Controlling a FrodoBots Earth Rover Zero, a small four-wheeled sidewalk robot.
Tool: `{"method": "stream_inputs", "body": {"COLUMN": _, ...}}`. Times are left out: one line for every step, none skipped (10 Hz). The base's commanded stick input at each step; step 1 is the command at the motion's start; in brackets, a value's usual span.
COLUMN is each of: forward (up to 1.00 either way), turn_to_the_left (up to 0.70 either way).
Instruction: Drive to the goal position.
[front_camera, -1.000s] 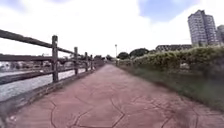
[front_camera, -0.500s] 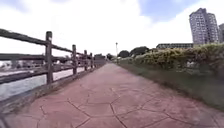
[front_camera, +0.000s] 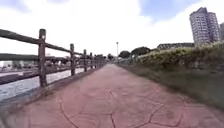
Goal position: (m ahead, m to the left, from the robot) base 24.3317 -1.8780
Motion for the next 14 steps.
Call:
{"method": "stream_inputs", "body": {"forward": 0.7, "turn_to_the_left": 0.11}}
{"method": "stream_inputs", "body": {"forward": 0.7, "turn_to_the_left": 0.11}}
{"method": "stream_inputs", "body": {"forward": 0.7, "turn_to_the_left": 0.11}}
{"method": "stream_inputs", "body": {"forward": 0.7, "turn_to_the_left": 0.11}}
{"method": "stream_inputs", "body": {"forward": 0.7, "turn_to_the_left": 0.11}}
{"method": "stream_inputs", "body": {"forward": 0.7, "turn_to_the_left": 0.11}}
{"method": "stream_inputs", "body": {"forward": 0.7, "turn_to_the_left": 0.11}}
{"method": "stream_inputs", "body": {"forward": 0.7, "turn_to_the_left": 0.11}}
{"method": "stream_inputs", "body": {"forward": 0.7, "turn_to_the_left": 0.11}}
{"method": "stream_inputs", "body": {"forward": 0.7, "turn_to_the_left": 0.11}}
{"method": "stream_inputs", "body": {"forward": 0.7, "turn_to_the_left": 0.11}}
{"method": "stream_inputs", "body": {"forward": 0.7, "turn_to_the_left": 0.11}}
{"method": "stream_inputs", "body": {"forward": 0.7, "turn_to_the_left": 0.11}}
{"method": "stream_inputs", "body": {"forward": 0.7, "turn_to_the_left": 0.11}}
